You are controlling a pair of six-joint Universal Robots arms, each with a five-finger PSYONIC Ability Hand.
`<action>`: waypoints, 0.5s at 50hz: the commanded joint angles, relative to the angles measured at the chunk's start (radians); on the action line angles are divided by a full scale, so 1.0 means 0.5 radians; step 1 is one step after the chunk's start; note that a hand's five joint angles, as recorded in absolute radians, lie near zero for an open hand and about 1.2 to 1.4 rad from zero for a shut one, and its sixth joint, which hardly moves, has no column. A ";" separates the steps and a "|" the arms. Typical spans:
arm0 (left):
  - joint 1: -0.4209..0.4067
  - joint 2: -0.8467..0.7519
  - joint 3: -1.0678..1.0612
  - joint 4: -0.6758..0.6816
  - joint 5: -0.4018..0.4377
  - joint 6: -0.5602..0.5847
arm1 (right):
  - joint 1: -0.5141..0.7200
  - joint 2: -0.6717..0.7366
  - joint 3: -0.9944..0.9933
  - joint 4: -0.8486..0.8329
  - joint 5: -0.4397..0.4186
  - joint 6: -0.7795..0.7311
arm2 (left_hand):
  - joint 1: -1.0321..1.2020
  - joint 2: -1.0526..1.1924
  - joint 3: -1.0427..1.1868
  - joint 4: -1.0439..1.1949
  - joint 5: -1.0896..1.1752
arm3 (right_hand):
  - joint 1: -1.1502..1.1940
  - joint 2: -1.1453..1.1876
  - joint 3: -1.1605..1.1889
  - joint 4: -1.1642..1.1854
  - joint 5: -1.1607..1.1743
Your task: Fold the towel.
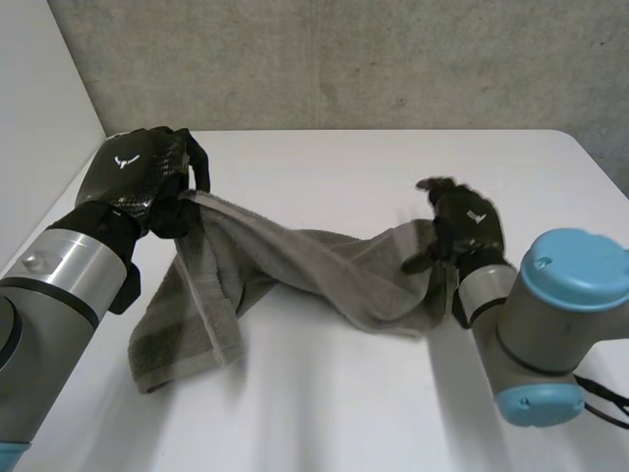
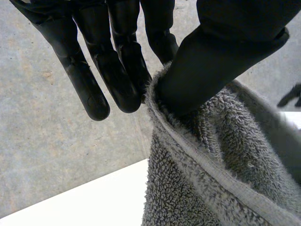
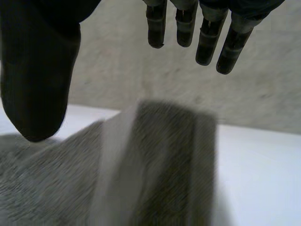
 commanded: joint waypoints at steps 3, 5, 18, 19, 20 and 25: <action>0.002 -0.017 -0.023 0.020 0.006 0.001 | 0.020 0.029 0.090 0.048 -0.166 0.008 | 0.417 0.358 0.359 0.356 0.386 | 0.095 0.109 0.109 0.099 0.120; 0.002 -0.018 -0.026 0.023 0.006 0.001 | 0.020 -0.096 0.117 0.085 -0.212 0.011 | 0.417 0.358 0.359 0.356 0.386 | 0.025 0.039 0.039 0.029 0.050; -0.017 -0.005 -0.002 0.020 0.003 0.004 | 0.142 -0.339 0.289 0.156 -0.258 0.072 | 0.417 0.358 0.359 0.356 0.386 | -0.184 -0.170 -0.170 -0.180 -0.159; -0.023 0.001 0.005 0.020 0.000 0.004 | 0.143 -0.339 0.289 0.155 -0.258 0.073 | 0.417 0.358 0.359 0.356 0.386 | -0.184 -0.170 -0.170 -0.180 -0.159; -0.023 0.001 0.005 0.020 0.000 0.004 | 0.201 -0.342 0.283 0.149 -0.258 0.115 | 0.417 0.358 0.359 0.356 0.386 | -0.184 -0.170 -0.170 -0.180 -0.159; -0.063 0.016 0.014 0.017 -0.006 0.004 | 0.327 -0.315 0.228 0.134 -0.255 0.278 | 0.417 0.358 0.359 0.356 0.386 | -0.184 -0.170 -0.170 -0.180 -0.159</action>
